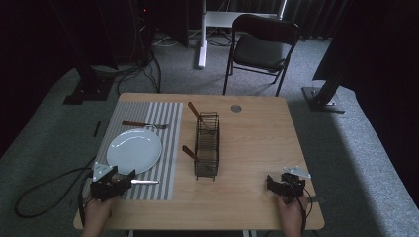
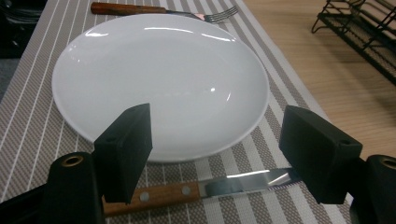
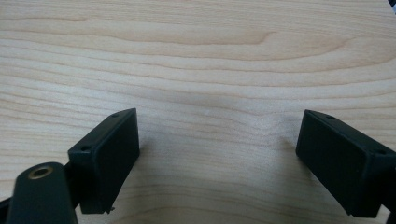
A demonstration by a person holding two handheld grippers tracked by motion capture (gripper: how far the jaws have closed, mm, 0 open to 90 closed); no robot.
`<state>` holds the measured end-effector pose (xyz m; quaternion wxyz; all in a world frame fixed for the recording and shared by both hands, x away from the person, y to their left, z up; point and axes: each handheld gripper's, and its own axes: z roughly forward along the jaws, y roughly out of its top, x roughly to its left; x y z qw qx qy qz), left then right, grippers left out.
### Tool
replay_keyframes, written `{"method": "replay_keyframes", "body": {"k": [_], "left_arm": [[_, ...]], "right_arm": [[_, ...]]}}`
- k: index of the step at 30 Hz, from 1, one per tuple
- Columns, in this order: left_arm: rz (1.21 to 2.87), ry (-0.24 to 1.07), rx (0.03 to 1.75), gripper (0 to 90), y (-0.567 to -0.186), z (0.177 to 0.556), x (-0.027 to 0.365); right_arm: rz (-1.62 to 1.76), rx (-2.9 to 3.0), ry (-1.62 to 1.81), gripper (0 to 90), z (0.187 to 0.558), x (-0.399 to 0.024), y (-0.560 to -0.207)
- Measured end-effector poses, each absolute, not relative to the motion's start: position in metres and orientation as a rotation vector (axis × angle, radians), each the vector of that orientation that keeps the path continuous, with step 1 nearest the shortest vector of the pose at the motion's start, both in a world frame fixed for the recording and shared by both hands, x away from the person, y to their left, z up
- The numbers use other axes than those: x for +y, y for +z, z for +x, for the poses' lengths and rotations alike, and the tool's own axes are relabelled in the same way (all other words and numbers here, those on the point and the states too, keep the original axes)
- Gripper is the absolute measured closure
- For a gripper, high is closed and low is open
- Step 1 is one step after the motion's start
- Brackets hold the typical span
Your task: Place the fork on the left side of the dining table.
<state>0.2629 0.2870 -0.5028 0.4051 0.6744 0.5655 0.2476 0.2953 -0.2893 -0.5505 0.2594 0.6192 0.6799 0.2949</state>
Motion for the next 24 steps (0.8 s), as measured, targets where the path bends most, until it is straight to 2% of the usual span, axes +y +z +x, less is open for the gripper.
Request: {"method": "replay_keyframes", "body": {"k": [10,11,12,19,21,24], "left_arm": [[1.717,0.643,1.456,25.3,-0.518,0.242,0.281],[1.725,0.640,1.451,19.2,-0.519,0.241,0.280],[1.728,0.649,1.450,17.3,-0.519,0.238,0.279],[1.700,0.707,1.514,16.6,-0.523,0.224,0.278],[1.694,0.686,1.541,8.8,-0.525,0.224,0.281],[1.691,0.743,1.578,8.8,-0.525,0.219,0.283]], "right_arm": [[1.679,1.842,0.798,13.0,0.295,-0.289,-0.550],[1.679,1.842,0.799,13.0,0.295,-0.289,-0.550],[1.679,1.842,0.799,13.0,0.295,-0.289,-0.550],[1.679,1.842,0.799,13.0,0.295,-0.289,-0.550],[1.679,1.842,0.799,13.0,0.295,-0.289,-0.550],[1.679,1.842,0.799,13.0,0.295,-0.289,-0.550]]}}
